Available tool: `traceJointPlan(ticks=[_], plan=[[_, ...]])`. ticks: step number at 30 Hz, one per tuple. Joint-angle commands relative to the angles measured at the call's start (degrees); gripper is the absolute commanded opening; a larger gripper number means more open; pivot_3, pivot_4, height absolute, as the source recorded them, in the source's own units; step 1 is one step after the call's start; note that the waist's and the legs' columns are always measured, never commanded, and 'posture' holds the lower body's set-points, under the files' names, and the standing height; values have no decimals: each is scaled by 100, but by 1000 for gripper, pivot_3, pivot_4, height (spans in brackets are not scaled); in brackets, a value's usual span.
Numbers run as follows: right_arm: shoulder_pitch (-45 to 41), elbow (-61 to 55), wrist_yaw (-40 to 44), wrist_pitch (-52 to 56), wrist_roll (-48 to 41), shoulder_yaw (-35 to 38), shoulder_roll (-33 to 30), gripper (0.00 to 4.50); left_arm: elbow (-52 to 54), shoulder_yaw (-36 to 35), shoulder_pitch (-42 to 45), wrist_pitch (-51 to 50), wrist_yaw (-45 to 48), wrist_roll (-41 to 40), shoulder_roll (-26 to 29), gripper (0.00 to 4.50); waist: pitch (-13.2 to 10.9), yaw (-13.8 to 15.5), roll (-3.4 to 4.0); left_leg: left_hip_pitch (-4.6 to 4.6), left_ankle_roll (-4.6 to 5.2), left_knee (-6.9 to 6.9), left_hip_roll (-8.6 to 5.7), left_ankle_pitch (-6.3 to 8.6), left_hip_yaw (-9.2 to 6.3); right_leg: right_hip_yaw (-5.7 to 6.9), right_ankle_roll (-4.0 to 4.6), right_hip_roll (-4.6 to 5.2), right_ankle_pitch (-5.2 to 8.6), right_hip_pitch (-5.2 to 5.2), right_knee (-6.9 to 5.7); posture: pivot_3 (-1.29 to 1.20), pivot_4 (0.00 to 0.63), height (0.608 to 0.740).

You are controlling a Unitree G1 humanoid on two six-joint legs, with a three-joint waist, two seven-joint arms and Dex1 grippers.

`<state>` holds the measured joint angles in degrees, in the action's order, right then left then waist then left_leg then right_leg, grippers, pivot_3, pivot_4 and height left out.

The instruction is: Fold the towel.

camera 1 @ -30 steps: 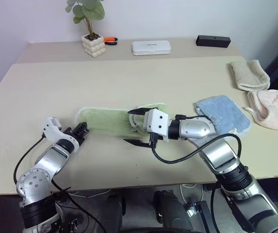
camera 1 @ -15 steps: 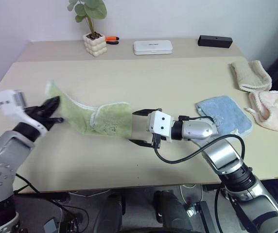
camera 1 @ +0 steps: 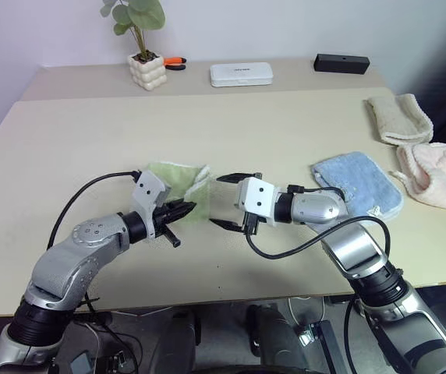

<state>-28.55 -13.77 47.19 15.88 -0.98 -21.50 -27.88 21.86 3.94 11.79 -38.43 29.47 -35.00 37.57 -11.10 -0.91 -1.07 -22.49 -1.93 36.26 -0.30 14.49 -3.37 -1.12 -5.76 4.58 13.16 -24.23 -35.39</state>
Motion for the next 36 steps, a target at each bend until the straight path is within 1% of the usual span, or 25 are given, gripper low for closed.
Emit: traceJointPlan(ticks=[1, 2, 4, 5, 7, 8, 10, 11, 12, 13, 16, 18, 19, 22, 24, 26, 29, 31, 35, 36], plan=[[12, -94, -59, -138, 11, 157, 20, 4500, 151, -287, -60, 42, 204, -122, -90, 924, 0, 4, 0, 0, 0, 0, 0, 0, 0, 0, 0, 1, 0, 0, 0, 0, 150, 738], [9, -88, -68, -140, 25, 159, 15, 4500, 222, -451, -127, -24, 219, -181, -33, 1494, 0, 4, 0, -1, 0, 0, 0, 0, 0, 0, -6, 1, -3, 0, 0, 0, 150, 738], [4, -78, -87, -138, 42, 172, 8, 4500, 340, -759, -242, -152, 261, -348, 53, 2334, 0, -12, 0, 0, 0, 0, 1, 0, 0, 0, -8, 1, -5, 0, 0, 0, 150, 738], [1, -77, -103, -114, 30, 200, 8, 4500, 410, -1002, -325, -273, 304, -569, 93, 2850, 0, -18, 0, 0, 0, -1, 1, 0, 0, 0, -8, 1, -5, -1, -1, 0, 150, 738], [-52, -75, -122, 107, -160, 356, 69, 4500, 562, -1837, -586, -553, 446, -1268, 245, 2850, -1, -27, 0, 0, 0, -3, 3, 0, -1, 0, -8, 0, -5, -5, -4, 0, 150, 738], [-73, -77, -114, 175, -241, 412, 90, 4500, 598, -2112, -667, -632, 478, -1485, 294, 2850, -1, -28, 0, 0, 0, -3, 4, 0, 0, 0, -8, 0, -5, -6, -5, 0, 150, 738], [-186, -107, -110, 492, -584, 618, 261, 3954, 414, -2806, -574, -632, 169, -1897, 189, 2900, -2, -9, 0, 0, 0, -3, 5, 0, -2, 1, -10, 0, -6, -9, -8, 0, 150, 738], [-255, -113, -119, 662, -739, 703, 369, 3611, 242, -3064, -444, -581, -98, -1950, 99, 2253, -2, 2, 0, 0, 0, -1, 5, 0, -5, 2, -9, 0, -6, -8, -9, 0, 150, 738], [-331, -103, -145, 806, -861, 767, 490, 3184, 132, -3189, -354, -470, -247, -1862, 44, 1988, -2, 14, 0, 0, 0, 0, 4, 0, -8, 5, -9, 0, -6, -4, -9, 0, 150, 738], [-405, -87, -182, 933, -964, 806, 621, 2680, 91, -3168, -313, -325, -324, -1635, 21, 1557, -1, 14, -1, 1, -2, 2, 4, -2, -9, 5, -8, 0, -6, -3, -10, 0, 150, 738], [-650, 97, -287, 1112, -1113, 749, 1026, 1142, -15, -2546, -138, -219, -658, -877, -31, 63, -1, 17, -2, 3, -6, 0, 1, -4, -8, 5, -13, 1, -10, 3, -8, 0, 150, 738], [-755, 380, -427, 1269, -1147, 688, 1332, 104, -16, -2003, -112, -147, -672, -424, -29, 2, 0, 10, -3, 3, -7, -1, 0, -4, -7, 5, -16, 1, -12, 3, -7, 0, 150, 738], [-787, 483, -461, 1310, -1138, 664, 1417, 35, -19, -1839, -105, -99, -648, -269, -36, 2, 0, 10, -3, 3, -7, -2, 0, -4, -6, 5, -17, 1, -13, 2, -7, 0, 150, 738], [-853, 1155, -663, 1311, -894, 406, 1733, 35, -482, -1533, 1, 84, -828, 87, -437, 2, 0, 4, -2, 1, -9, -5, 0, -6, -4, 4, -16, 1, -13, -3, -8, 0, 150, 738], [-871, 1539, -820, 1359, -758, 294, 1897, 35, -727, -1375, -35, 233, -761, 325, -554, 2, 0, -8, -2, 2, -12, -6, 1, -7, -7, 6, -16, -1, -14, -5, -13, 0, 150, 738], [-741, 2054, -974, 1281, -452, 3, 1994, 35, -869, -1061, -293, 333, -555, 609, -520, 2, 1, -36, -2, 2, -12, -10, 1, -7, -3, 3, -16, -1, -14, -13, -18, 0, 150, 738], [-603, 2385, -1069, 1234, -235, -161, 2014, 35, -1054, -866, -505, 473, -409, 959, -428, 2, 2, -27, -1, 4, -12, -14, 1, -7, -1, 2, -16, -1, -14, -17, -25, 0, 150, 738], [-562, 2457, -1148, 1215, -168, -138, 2020, 35, -1180, -858, -568, 627, -348, 1129, -399, 2, 11, -27, 0, 5, -12, -14, 1, -7, -2, 3, -16, 0, -13, -17, -29, 0, 150, 738], [-467, 2036, -1183, 1192, -271, 107, 1976, 35, -1065, -1202, -675, 664, -231, 919, -477, 2, 13, -29, 1, 13, -12, -10, 2, -7, -3, 3, -15, 0, -13, -13, -41, 0, 150, 738], [-459, 1837, -1159, 1147, -323, 207, 1913, 35, -950, -1409, -676, 667, -243, 746, -540, 2, 13, -28, 1, 14, -12, -10, 2, -7, -3, 2, -15, 0, -12, -13, -43, 0, 150, 738]])
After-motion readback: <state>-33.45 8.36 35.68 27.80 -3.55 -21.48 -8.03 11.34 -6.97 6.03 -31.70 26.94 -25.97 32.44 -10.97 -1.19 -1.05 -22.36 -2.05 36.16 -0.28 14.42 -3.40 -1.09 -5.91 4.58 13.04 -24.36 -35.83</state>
